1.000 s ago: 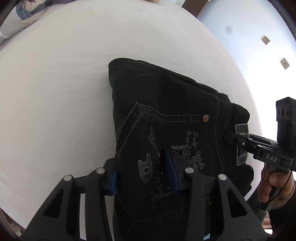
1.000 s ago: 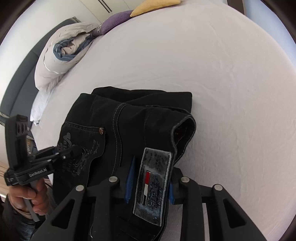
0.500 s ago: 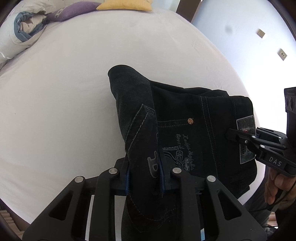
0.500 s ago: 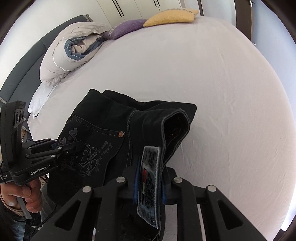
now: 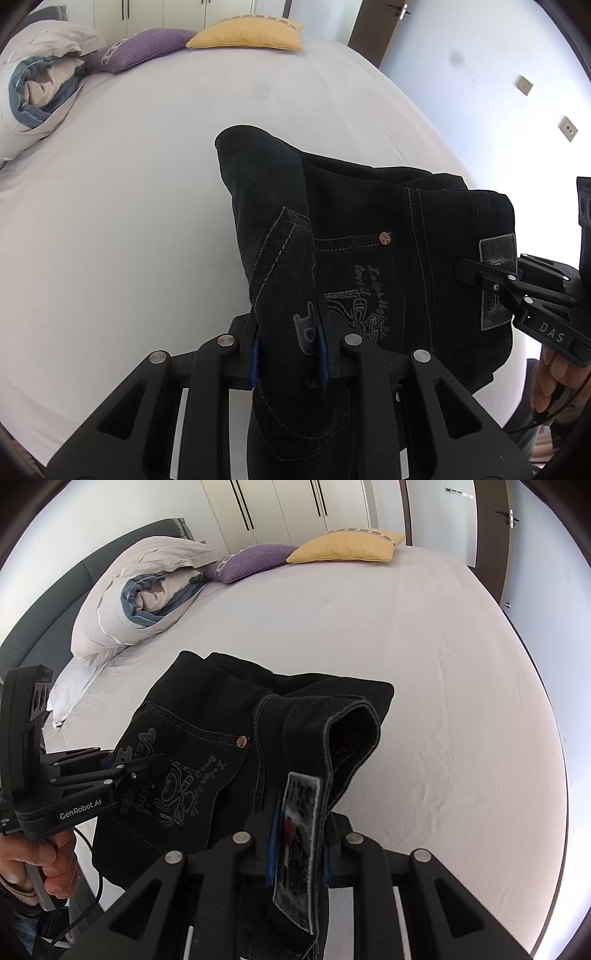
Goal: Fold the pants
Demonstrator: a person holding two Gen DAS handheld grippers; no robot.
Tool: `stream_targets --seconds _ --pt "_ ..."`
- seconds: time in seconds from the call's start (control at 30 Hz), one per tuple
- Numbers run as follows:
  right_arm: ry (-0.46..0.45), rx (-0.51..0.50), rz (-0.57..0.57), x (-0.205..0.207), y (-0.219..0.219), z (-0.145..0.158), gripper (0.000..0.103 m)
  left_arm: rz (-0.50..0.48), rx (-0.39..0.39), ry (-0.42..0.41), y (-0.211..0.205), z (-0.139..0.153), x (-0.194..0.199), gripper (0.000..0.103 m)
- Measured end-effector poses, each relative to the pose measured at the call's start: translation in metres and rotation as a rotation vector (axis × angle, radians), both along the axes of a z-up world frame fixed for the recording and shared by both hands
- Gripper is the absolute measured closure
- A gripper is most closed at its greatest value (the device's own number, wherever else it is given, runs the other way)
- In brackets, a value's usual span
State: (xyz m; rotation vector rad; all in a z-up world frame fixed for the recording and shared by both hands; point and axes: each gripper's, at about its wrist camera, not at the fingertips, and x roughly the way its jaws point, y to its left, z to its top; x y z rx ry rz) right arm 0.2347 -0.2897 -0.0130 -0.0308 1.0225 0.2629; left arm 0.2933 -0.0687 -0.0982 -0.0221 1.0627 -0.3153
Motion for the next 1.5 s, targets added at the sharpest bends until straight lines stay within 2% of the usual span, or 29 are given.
stream_targets --seconds 0.2,0.37,0.43,0.5,0.57,0.6,0.67,0.73,0.83,0.97,1.0,1.07,1.1,1.17,1.23,1.33,1.4,1.5 --pt "0.011 -0.044 0.017 0.042 0.005 -0.014 0.084 0.023 0.016 0.031 -0.001 -0.031 0.025 0.082" --pt "0.038 -0.092 0.022 0.064 0.007 -0.039 0.082 0.045 0.044 0.061 -0.003 -0.062 0.026 0.079" --pt "0.064 -0.119 0.011 0.073 0.004 -0.052 0.073 0.060 0.057 0.051 -0.004 -0.069 0.023 0.069" --pt "0.085 -0.126 -0.013 0.078 -0.005 -0.062 0.055 0.070 0.069 0.026 -0.003 -0.069 0.017 0.063" --pt "0.090 -0.108 -0.046 0.076 -0.016 -0.064 0.045 0.074 0.089 -0.001 -0.006 -0.063 0.009 0.055" --pt "0.085 -0.096 -0.062 0.072 -0.021 -0.061 0.044 0.081 0.099 -0.013 -0.006 -0.058 0.002 0.053" --pt "0.064 -0.075 -0.089 0.059 -0.031 -0.050 0.043 0.104 0.113 -0.059 -0.009 -0.047 -0.016 0.049" --pt "0.022 -0.060 -0.110 0.039 -0.038 -0.035 0.040 0.128 0.125 -0.130 -0.014 -0.026 -0.050 0.021" --pt "-0.085 -0.030 -0.119 0.004 -0.045 -0.002 0.027 0.167 0.156 -0.329 -0.021 0.018 -0.100 0.003" --pt "-0.300 -0.030 -0.126 -0.057 -0.043 0.050 0.002 0.220 0.263 -0.559 -0.030 0.081 -0.145 0.000" --pt "-0.360 -0.040 -0.130 -0.069 -0.036 0.065 0.000 0.237 0.282 -0.627 -0.037 0.096 -0.162 0.000" --pt "-0.489 -0.060 -0.130 -0.100 -0.029 0.096 0.000 0.259 0.256 -0.726 -0.042 0.122 -0.189 0.000" --pt "-0.525 -0.065 -0.129 -0.107 -0.029 0.106 0.000 0.270 0.235 -0.741 -0.044 0.137 -0.179 0.000" --pt "-0.592 -0.071 -0.128 -0.129 -0.026 0.130 0.000 0.301 0.203 -0.749 -0.047 0.157 -0.206 0.000" --pt "-0.643 -0.056 -0.132 -0.152 -0.027 0.153 0.000 0.314 0.234 -0.760 -0.038 0.177 -0.226 0.000" --pt "-0.703 -0.016 -0.127 -0.180 -0.030 0.179 0.000 0.254 0.253 -0.800 -0.037 0.205 -0.254 0.000" --pt "-0.718 -0.026 -0.133 -0.196 -0.030 0.194 0.000 0.237 0.260 -0.751 -0.031 0.223 -0.269 0.000" --pt "-0.711 -0.035 -0.142 -0.212 -0.028 0.205 0.000 0.236 0.205 -0.652 -0.023 0.237 -0.280 0.000"
